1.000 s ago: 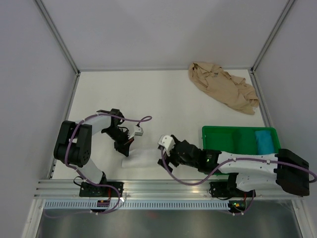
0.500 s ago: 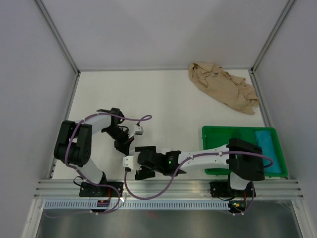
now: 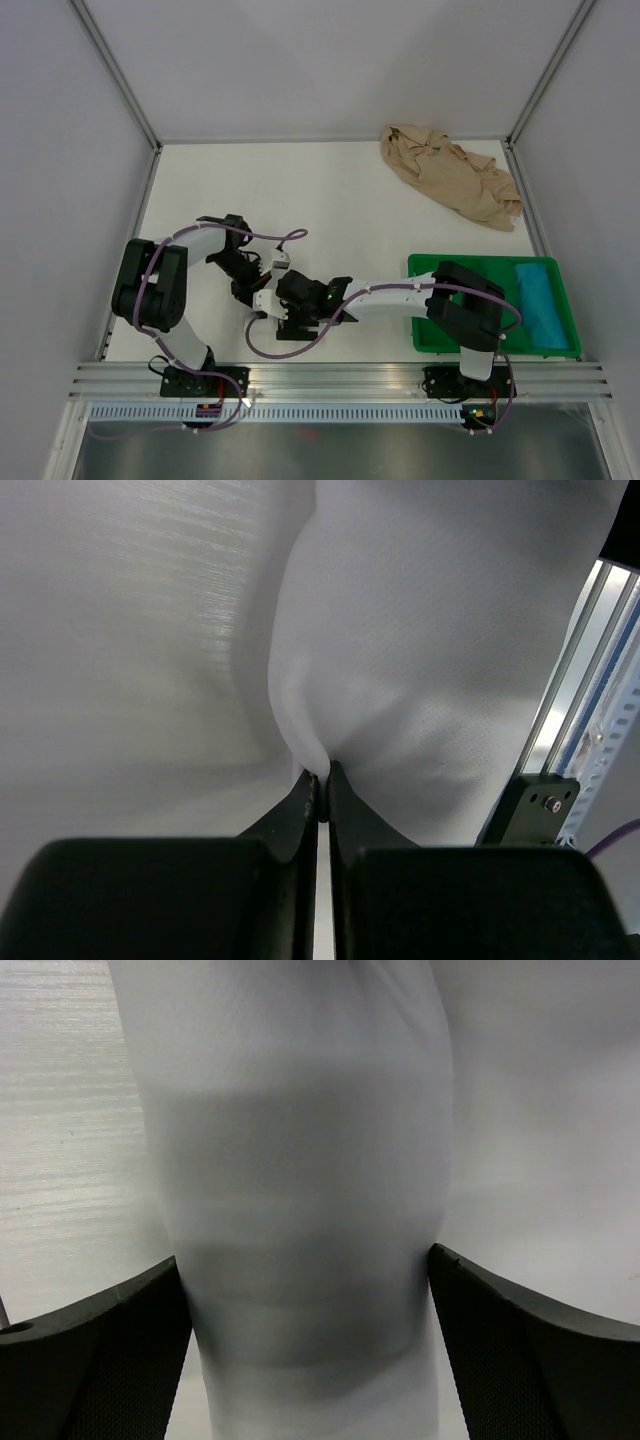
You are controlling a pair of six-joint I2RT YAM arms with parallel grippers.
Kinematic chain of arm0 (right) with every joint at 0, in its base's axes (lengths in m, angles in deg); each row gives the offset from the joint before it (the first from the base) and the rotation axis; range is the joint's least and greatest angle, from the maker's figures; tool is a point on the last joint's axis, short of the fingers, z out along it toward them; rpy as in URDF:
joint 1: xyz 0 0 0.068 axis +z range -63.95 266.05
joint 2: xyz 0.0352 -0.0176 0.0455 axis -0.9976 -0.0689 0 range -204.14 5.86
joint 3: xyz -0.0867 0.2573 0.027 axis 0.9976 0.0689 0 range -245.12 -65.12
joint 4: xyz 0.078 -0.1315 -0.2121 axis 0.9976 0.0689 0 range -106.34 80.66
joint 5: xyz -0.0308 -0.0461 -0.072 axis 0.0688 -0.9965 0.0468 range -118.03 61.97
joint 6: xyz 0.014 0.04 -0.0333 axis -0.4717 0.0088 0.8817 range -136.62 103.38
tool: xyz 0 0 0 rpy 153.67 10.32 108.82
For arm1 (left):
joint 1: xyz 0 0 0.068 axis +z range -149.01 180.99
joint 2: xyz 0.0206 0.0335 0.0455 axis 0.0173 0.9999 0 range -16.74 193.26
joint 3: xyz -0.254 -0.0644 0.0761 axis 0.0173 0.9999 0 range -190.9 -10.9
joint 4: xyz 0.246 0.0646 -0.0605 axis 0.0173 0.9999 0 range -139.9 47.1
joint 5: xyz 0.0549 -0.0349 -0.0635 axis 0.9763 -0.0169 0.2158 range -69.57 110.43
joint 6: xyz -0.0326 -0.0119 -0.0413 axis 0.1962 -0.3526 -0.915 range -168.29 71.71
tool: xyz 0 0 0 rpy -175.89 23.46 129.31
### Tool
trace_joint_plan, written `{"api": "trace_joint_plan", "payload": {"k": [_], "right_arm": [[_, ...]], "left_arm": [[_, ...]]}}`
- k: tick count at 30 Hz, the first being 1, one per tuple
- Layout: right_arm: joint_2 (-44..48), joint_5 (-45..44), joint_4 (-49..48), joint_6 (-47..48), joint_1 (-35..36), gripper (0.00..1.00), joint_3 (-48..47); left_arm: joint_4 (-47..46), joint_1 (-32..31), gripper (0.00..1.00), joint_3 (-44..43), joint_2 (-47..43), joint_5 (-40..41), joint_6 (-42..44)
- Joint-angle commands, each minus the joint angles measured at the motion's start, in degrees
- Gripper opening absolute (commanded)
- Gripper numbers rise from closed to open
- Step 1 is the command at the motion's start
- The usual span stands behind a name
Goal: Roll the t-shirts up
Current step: Roll the tshirt
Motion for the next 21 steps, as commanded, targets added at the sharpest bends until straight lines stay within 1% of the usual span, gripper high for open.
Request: {"api": "trace_joint_plan", "payload": {"k": [1, 3, 6, 7, 8, 9, 10, 12, 13, 16, 21], "right_arm": [[-3.4, 6.3, 4.3, -0.7, -1.3, 0.98, -0.7], [-4.0, 9.0, 6.0, -0.9, -2.2, 0.96, -1.2], [-4.6, 11.9, 7.7, -1.3, -2.9, 0.91, -1.4], [-4.5, 12.0, 7.9, -2.2, -3.0, 0.88, -1.1], [-4.4, 12.1, 8.1, -2.9, -3.2, 0.86, -0.8], [-4.1, 12.4, 8.0, -3.5, -3.2, 0.82, -0.7], [-3.8, 12.6, 7.8, -5.1, -3.2, 0.80, -0.1], [-3.0, 12.7, 6.9, -6.7, -3.6, 0.78, 0.7], [-2.7, 12.7, 6.8, -7.6, -3.7, 0.74, 1.5], [-2.4, 12.3, 6.4, -11.5, -3.9, 0.68, 2.6], [-2.0, 11.6, 5.4, -18.7, -3.9, 0.60, 5.0]], "left_arm": [[1.0, 0.5, 0.07, -2.6, 0.7, 0.3, 0.7], [1.3, 0.4, 0.08, -3.4, 0.9, 0.4, 0.7], [1.4, 0.5, 0.13, -4.4, 0.9, 0.7, 0.1], [1.3, 0.5, 0.18, -4.8, 0.9, 1.2, -0.4], [1.3, 0.5, 0.20, -5.3, 0.9, 1.6, -1.0], [1.3, 0.5, 0.23, -6.3, 0.8, 1.9, -2.5], [1.3, 0.5, 0.29, -6.9, 0.9, 3.0, -3.4], [1.3, 0.7, 0.33, -8.4, 0.5, 3.9, -5.8], [1.3, 0.9, 0.36, -8.9, 0.3, 4.1, -6.5], [1.3, 1.9, 0.41, -10.4, -1.8, 3.8, -8.4], [1.4, 2.7, 0.42, -10.8, -6.6, 4.0, -10.6]]}}
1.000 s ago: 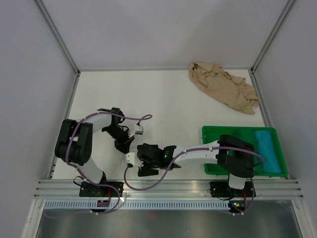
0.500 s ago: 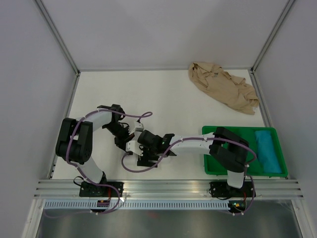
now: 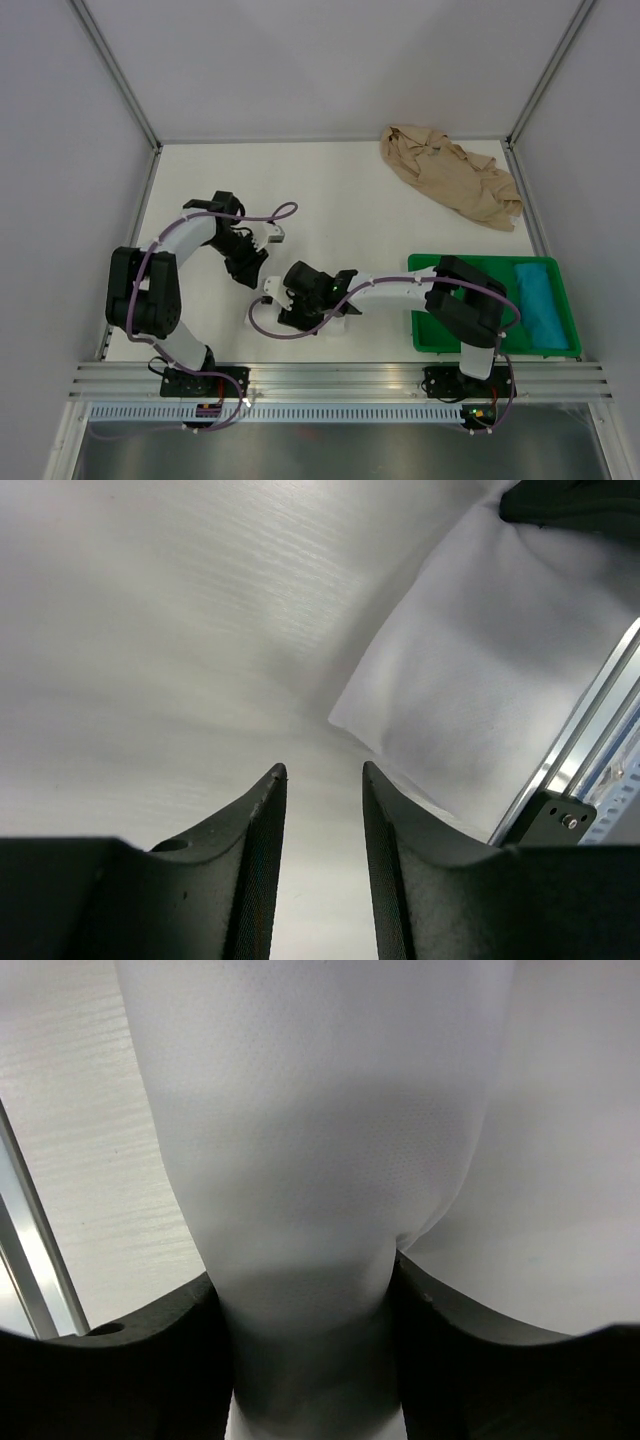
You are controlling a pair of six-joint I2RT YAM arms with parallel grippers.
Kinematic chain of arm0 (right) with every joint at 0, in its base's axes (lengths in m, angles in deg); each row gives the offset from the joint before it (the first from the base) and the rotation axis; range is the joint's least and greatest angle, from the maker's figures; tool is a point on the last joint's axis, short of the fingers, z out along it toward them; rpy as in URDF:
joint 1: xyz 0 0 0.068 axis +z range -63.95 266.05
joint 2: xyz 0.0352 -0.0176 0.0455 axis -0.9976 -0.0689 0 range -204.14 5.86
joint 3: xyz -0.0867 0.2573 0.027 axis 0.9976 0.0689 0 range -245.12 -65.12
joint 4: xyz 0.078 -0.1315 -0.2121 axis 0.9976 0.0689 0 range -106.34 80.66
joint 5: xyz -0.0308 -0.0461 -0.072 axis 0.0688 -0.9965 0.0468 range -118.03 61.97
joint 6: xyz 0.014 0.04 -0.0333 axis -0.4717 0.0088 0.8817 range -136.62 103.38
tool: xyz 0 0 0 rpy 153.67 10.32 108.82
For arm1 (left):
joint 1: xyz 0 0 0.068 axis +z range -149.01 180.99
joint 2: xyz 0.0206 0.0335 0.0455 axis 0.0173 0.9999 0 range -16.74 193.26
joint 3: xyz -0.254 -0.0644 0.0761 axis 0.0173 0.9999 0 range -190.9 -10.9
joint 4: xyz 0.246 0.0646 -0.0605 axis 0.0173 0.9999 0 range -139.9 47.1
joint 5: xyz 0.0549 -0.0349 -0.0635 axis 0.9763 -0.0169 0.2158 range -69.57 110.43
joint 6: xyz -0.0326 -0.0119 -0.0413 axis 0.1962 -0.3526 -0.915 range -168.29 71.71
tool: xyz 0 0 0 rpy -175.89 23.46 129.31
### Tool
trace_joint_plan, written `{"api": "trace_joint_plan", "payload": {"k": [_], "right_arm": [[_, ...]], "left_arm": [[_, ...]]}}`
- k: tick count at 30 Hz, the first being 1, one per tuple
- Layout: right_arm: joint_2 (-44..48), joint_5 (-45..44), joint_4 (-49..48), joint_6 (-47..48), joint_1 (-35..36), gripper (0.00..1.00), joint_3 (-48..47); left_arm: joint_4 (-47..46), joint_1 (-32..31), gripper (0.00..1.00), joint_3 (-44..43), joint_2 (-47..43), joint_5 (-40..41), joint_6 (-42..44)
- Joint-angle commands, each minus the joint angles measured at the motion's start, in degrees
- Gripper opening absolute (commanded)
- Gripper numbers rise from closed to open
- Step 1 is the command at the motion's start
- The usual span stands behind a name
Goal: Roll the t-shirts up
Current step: Roll the tshirt, then place the rolled tshirt into the container
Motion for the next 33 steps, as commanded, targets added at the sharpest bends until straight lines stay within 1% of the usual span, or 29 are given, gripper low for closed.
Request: {"api": "trace_joint_plan", "payload": {"k": [1, 4, 6, 9, 11, 13, 15, 16, 17, 18, 19, 20, 21, 22, 23, 24, 25, 26, 27, 28, 30, 32, 33], "right_arm": [[-1.1, 0.6, 5.5, -8.7, 0.0, 0.59, 4.3], [0.0, -0.9, 4.7, -12.5, 0.0, 0.55, 5.8], [1.5, -0.2, 4.0, -16.5, -0.1, 0.54, 7.4], [3.9, 0.5, 2.9, -19.5, -0.3, 0.54, 9.6], [4.9, -0.1, 2.7, -22.1, -0.7, 0.55, 12.1], [6.1, 1.2, 1.7, -24.7, -1.0, 0.61, 14.7], [7.8, 3.6, -2.0, -25.6, -1.4, 0.67, 16.7], [8.4, 6.9, -3.7, -25.7, -1.4, 0.67, 17.2], [9.0, 8.0, -6.5, -26.1, -1.4, 0.66, 17.6], [9.9, 9.0, -7.4, -25.9, -1.4, 0.63, 17.7], [10.0, 10.3, -7.6, -25.7, -1.5, 0.61, 17.5], [9.9, 10.9, -8.1, -24.9, -1.8, 0.57, 17.4], [9.6, 11.1, -8.3, -24.5, -2.3, 0.54, 17.9], [9.3, 11.2, -8.7, -24.2, -3.3, 0.52, 18.3], [8.2, 10.9, -8.7, -23.4, -3.9, 0.51, 18.6], [7.6, 10.6, -8.3, -22.7, -4.4, 0.50, 19.2], [7.3, 10.4, -8.9, -22.1, -4.7, 0.51, 19.4], [6.9, 10.7, -9.6, -21.7, -4.8, 0.52, 19.8], [7.0, 11.5, -10.3, -21.6, -4.8, 0.52, 20.6], [7.2, 12.6, -12.9, -21.6, -5.0, 0.52, 21.0], [7.9, 14.4, -15.0, -21.9, -5.6, 0.53, 21.9], [8.2, 14.0, -15.5, -21.0, -6.3, 0.55, 21.7], [8.2, 13.7, -15.2, -19.9, -6.6, 0.55, 21.1]], "left_arm": [[0.4, 0.4, 0.42, -1.7, -4.9, 0.2, -3.8], [0.7, 0.4, 0.42, -0.7, -7.3, 0.0, -4.7], [1.1, 0.8, 0.41, 0.2, -8.5, 0.0, -5.0], [2.0, 1.9, 0.42, 1.0, -10.9, -0.4, -5.2], [2.5, 3.3, 0.42, 1.3, -12.6, -1.5, -5.2], [3.1, 4.1, 0.42, 1.5, -13.6, -2.6, -5.4], [3.2, 4.8, 0.41, 1.8, -14.8, -2.9, -6.2], [3.3, 4.9, 0.42, 2.1, -14.9, -3.4, -6.5], [3.7, 4.8, 0.42, 2.2, -15.5, -3.9, -6.6], [4.6, 4.8, 0.42, 2.3, -15.9, -5.0, -5.6], [6.8, 4.8, 0.46, 2.5, -16.8, -8.2, -3.9], [7.7, 4.8, 0.49, 3.2, -19.2, -9.8, 0.2], [7.9, 4.6, 0.58, 3.9, -21.3, -11.9, 1.9], [7.6, 4.4, 0.62, 5.6, -22.9, -12.8, 4.0], [6.9, 4.3, 0.64, 6.7, -24.6, -13.7, 7.3], [6.1, 4.2, 0.68, 8.0, -27.9, -15.9, 8.9], [4.6, 3.6, 0.70, 10.9, -29.2, -17.1, 10.3], [4.0, 2.8, 0.71, 12.5, -30.5, -17.9, 13.4], [2.6, 1.7, 0.73, 14.0, -32.2, -17.7, 14.3], [1.3, -0.8, 0.73, 17.0, -33.3, -17.2, 15.0], [-2.4, -2.6, 0.74, 20.0, -35.1, -15.7, 17.6], [-4.3, -4.1, 0.75, 22.3, -34.5, -14.8, 19.5], [-5.4, -4.4, 0.83, 22.8, -33.9, -13.4, 19.4]]}}
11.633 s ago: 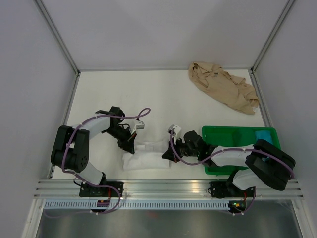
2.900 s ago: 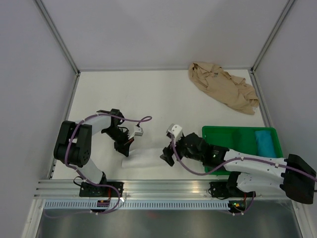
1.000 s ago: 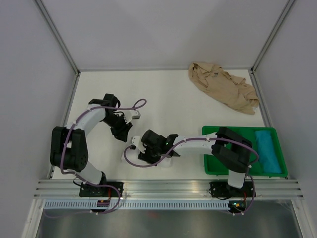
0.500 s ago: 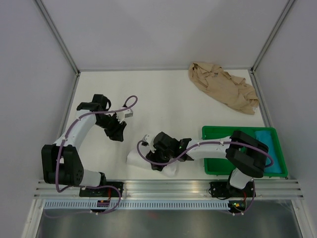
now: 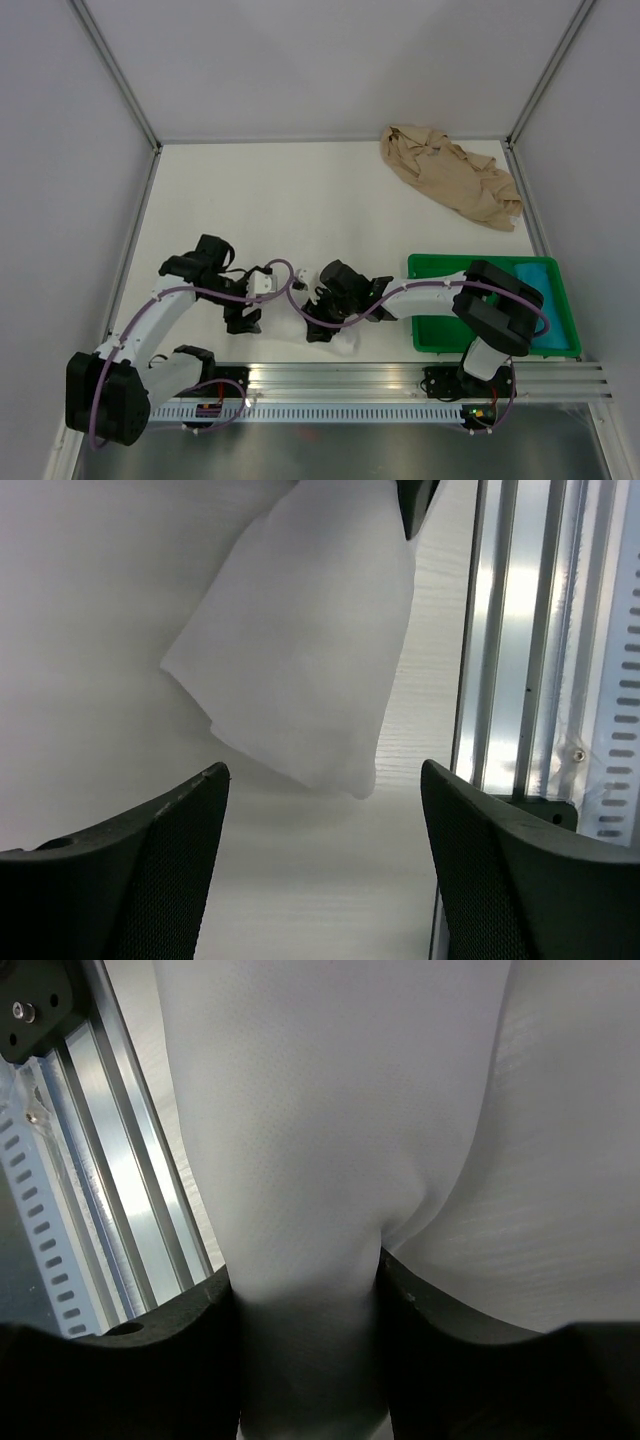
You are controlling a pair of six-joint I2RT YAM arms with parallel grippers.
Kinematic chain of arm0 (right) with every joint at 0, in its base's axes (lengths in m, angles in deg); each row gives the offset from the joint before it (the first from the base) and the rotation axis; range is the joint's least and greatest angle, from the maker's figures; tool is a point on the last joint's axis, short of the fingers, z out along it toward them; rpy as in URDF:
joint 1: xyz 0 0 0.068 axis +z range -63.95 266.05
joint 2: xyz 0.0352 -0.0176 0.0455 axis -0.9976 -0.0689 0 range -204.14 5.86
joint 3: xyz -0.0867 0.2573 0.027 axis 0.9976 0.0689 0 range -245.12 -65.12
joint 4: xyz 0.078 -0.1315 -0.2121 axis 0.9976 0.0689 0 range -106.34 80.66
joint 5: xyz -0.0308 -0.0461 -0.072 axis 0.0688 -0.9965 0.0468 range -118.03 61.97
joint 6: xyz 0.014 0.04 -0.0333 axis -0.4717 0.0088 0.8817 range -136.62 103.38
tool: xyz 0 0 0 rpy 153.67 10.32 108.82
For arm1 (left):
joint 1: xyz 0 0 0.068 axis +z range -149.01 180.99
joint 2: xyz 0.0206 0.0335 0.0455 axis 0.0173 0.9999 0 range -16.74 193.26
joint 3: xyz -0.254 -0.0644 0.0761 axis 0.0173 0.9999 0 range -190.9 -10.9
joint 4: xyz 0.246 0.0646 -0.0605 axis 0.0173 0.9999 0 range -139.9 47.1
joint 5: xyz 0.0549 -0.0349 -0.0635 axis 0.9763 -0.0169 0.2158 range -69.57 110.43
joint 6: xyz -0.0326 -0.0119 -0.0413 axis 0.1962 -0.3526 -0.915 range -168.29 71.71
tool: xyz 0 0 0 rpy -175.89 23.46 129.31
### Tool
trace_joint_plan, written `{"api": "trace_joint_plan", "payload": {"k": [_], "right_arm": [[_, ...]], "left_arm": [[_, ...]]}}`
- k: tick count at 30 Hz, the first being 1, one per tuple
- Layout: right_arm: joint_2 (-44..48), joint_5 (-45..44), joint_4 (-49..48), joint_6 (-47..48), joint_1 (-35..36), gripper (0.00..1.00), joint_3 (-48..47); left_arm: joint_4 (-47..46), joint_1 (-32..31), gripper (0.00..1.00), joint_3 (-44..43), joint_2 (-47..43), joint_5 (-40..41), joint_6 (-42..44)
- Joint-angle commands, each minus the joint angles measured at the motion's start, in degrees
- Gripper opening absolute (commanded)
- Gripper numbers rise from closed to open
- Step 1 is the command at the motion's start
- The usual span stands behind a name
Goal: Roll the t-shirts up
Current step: Place the rolled tshirt into the container
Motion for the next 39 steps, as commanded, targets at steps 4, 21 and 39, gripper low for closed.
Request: {"api": "trace_joint_plan", "payload": {"k": [4, 21, 39], "right_arm": [[-1.4, -2.2, 3.7, 5.1, -0.8, 0.57, 1.2], [7.1, -20.0, 12.2, 11.5, 5.4, 0.77, -1.4], [1.9, -27.7, 18.5, 3.9, 9.1, 0.98, -11.8]], "left_arm": [[-14.6, -2.9, 0.85, 6.1, 0.8, 3.4, 5.5], [-19.3, -4.7, 0.59, 12.9, 0.0, 5.1, 5.2], [-19.1, -2.9, 0.65, 9.4, -0.9, 4.9, -1.9]]}}
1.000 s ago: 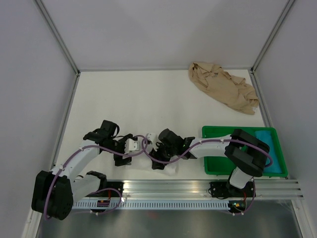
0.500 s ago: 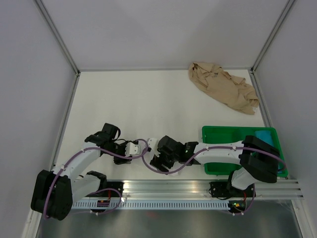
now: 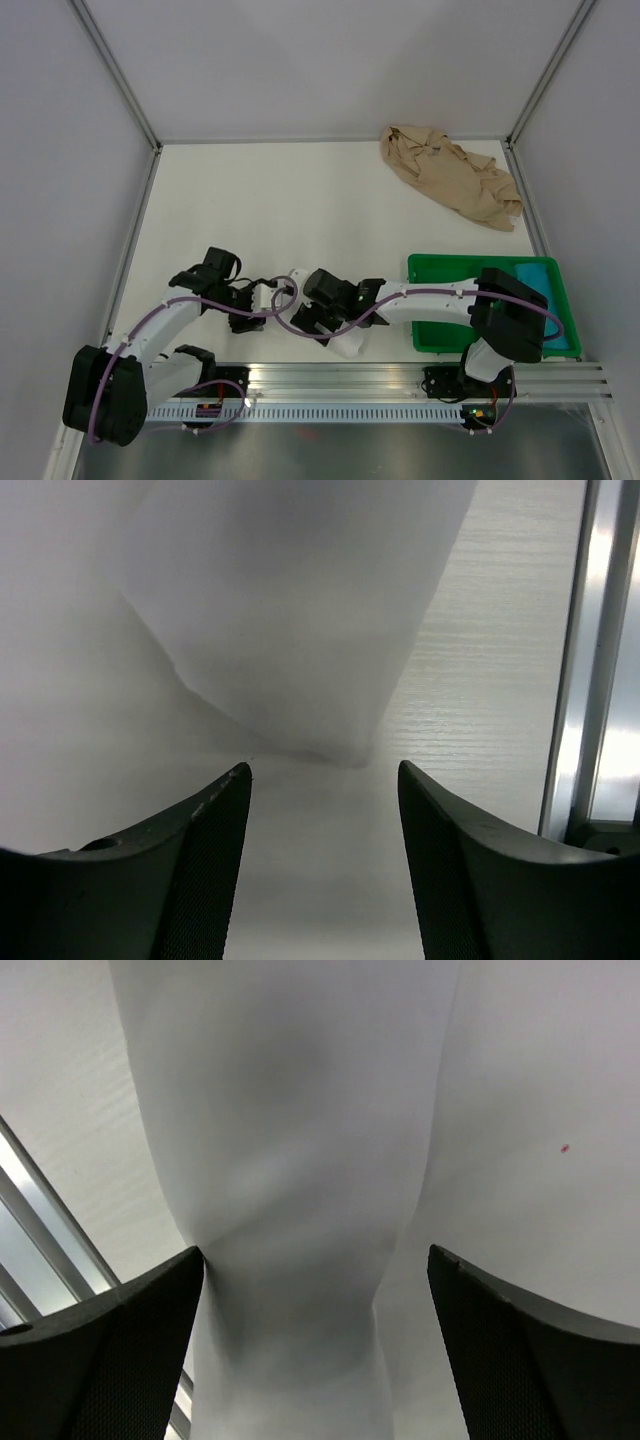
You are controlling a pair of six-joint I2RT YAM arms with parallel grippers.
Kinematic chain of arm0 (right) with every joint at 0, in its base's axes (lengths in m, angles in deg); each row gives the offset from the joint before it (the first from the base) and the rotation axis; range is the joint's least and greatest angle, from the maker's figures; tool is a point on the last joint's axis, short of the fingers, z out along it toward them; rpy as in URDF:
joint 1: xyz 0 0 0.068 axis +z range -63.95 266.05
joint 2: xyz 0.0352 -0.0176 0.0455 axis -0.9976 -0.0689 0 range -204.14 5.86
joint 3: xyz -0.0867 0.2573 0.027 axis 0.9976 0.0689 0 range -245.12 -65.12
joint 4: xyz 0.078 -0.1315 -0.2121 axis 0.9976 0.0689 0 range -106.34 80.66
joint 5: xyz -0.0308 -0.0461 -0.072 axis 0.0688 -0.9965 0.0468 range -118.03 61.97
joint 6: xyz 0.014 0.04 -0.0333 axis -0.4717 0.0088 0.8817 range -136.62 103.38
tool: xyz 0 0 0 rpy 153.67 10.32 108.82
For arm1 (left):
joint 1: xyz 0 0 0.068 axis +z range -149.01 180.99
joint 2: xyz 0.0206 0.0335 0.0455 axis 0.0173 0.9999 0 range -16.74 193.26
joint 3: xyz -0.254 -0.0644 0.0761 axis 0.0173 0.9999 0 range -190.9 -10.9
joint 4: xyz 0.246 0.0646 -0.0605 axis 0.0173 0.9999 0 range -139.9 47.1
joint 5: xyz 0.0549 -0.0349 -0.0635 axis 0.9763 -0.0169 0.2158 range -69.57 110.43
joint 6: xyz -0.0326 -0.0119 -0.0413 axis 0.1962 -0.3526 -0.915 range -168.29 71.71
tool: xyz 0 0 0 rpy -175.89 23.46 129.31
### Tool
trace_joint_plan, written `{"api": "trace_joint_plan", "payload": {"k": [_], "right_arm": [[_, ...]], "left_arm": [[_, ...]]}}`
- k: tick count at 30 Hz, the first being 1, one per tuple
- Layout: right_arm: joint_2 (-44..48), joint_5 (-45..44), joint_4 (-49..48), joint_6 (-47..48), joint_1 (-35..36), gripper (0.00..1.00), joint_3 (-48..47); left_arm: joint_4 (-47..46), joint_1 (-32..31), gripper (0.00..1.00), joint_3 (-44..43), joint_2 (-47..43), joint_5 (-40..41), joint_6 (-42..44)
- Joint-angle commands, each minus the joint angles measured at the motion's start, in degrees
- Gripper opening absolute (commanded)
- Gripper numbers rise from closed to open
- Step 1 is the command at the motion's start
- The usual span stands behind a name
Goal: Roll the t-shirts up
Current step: Place the rolled tshirt into the container
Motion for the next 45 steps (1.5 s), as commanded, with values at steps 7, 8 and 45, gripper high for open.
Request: {"api": "trace_joint_plan", "payload": {"k": [7, 8, 45], "right_arm": [[-6.7, 1.2, -2.5, -2.3, 2.3, 0.98, -5.1], [-7.2, 2.0, -2.9, -2.3, 2.3, 0.98, -5.1], [5.5, -8.3, -1.3, -24.7, -3.5, 0.00, 13.0]], "left_arm": [[-2.4, 4.8, 0.74, -3.5, -4.3, 2.0, -12.3], [-2.4, 4.9, 0.75, -3.9, -4.4, 3.3, -13.5], [-0.6, 8.6, 0.80, -12.3, -7.4, 25.9, -34.7]]}}
